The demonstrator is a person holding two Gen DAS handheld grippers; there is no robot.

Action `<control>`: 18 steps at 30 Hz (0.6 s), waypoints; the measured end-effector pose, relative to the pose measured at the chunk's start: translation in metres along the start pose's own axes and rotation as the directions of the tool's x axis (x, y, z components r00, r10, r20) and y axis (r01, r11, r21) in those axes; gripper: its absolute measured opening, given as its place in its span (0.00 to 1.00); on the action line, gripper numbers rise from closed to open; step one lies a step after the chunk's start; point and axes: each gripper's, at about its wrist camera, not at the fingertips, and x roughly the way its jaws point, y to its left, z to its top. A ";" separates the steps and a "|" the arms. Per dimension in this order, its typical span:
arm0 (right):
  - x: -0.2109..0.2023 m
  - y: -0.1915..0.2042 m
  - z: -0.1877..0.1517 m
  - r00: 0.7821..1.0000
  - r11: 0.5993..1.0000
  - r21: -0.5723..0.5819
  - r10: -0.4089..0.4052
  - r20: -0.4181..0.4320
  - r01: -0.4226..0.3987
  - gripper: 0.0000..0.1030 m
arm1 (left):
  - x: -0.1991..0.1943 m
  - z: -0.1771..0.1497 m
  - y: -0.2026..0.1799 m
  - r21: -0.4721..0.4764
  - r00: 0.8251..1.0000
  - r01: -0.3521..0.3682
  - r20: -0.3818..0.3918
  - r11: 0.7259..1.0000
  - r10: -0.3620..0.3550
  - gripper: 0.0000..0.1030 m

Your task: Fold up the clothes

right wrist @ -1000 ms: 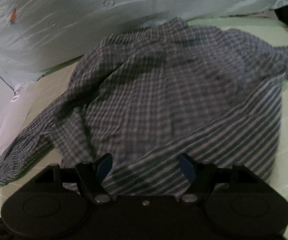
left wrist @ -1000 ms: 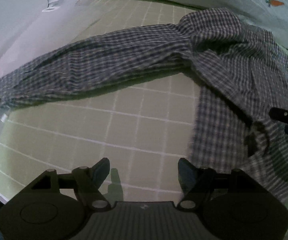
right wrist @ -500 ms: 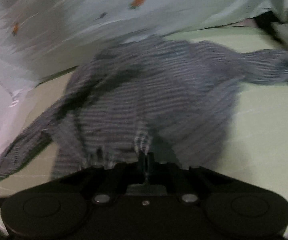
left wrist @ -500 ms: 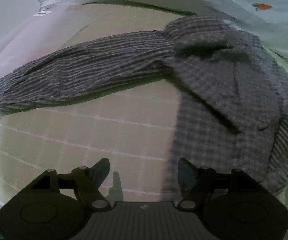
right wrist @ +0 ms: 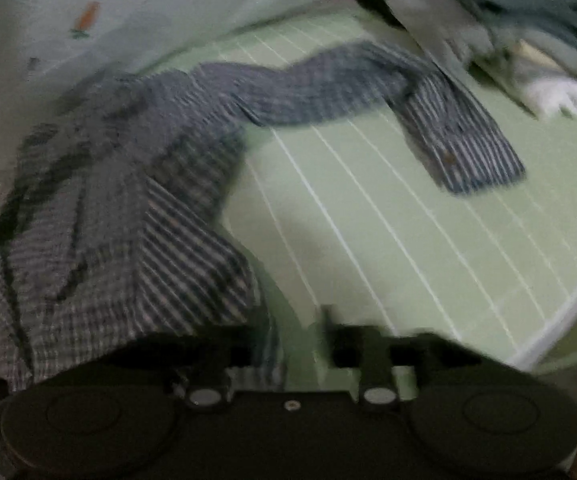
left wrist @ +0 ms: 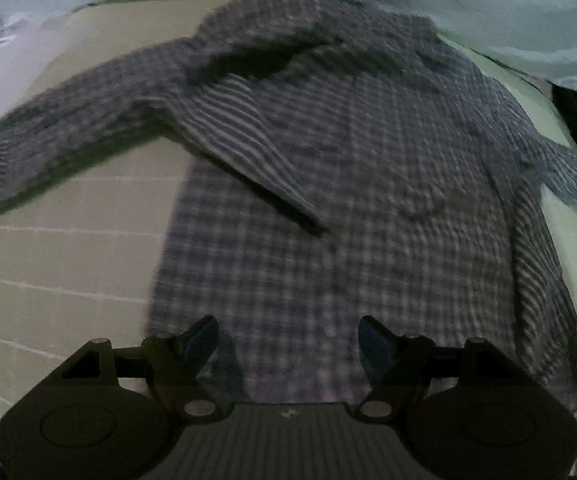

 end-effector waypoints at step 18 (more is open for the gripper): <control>0.017 0.015 0.004 0.996 0.995 -0.062 0.075 -0.037 -0.077 0.53 | -0.047 -0.005 0.096 -0.307 0.967 -0.172 0.127 0.936 0.219 0.10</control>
